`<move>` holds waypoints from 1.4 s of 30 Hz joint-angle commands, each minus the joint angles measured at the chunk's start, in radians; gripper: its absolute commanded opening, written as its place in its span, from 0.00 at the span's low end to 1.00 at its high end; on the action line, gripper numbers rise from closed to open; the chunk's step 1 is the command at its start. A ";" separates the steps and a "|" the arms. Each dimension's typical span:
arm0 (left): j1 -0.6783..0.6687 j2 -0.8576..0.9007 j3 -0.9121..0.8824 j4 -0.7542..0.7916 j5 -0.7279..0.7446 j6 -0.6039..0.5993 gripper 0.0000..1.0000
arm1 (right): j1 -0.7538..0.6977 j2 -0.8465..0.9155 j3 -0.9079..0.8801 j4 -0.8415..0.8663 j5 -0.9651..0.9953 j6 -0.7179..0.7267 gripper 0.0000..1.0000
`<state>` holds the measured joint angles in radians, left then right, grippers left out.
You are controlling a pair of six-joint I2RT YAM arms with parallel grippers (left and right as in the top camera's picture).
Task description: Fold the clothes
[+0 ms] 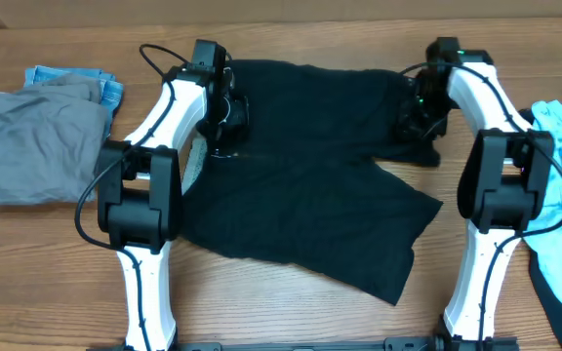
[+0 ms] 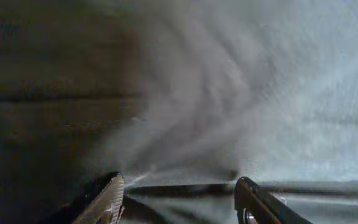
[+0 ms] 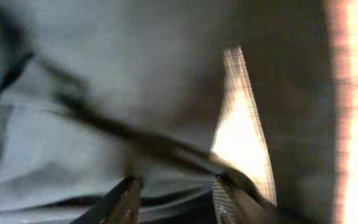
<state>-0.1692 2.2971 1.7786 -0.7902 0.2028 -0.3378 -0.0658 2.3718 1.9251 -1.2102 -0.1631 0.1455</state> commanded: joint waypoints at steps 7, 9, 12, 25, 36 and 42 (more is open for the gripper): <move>0.045 0.056 -0.082 -0.027 -0.061 -0.011 0.63 | -0.204 0.087 0.114 -0.160 0.095 -0.081 0.68; 0.045 0.056 -0.082 -0.025 -0.060 -0.011 0.63 | -0.167 0.052 0.273 -0.234 0.090 -0.113 0.73; 0.045 0.056 -0.082 -0.025 -0.053 -0.011 0.65 | -0.124 0.039 0.393 -0.227 0.034 -0.125 0.79; 0.045 0.056 -0.082 -0.042 -0.053 -0.011 0.68 | -0.068 0.128 0.376 0.047 -0.141 -0.168 0.51; 0.045 0.056 -0.082 -0.042 -0.053 -0.011 0.68 | -0.067 0.178 0.372 0.113 -0.101 -0.142 0.07; 0.045 0.056 -0.082 -0.042 -0.053 -0.011 0.68 | -0.098 0.177 0.454 0.189 -0.108 -0.079 0.04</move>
<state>-0.1562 2.2833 1.7573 -0.7975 0.2577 -0.3386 -0.1398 2.5538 2.3077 -1.0622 -0.2714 0.0349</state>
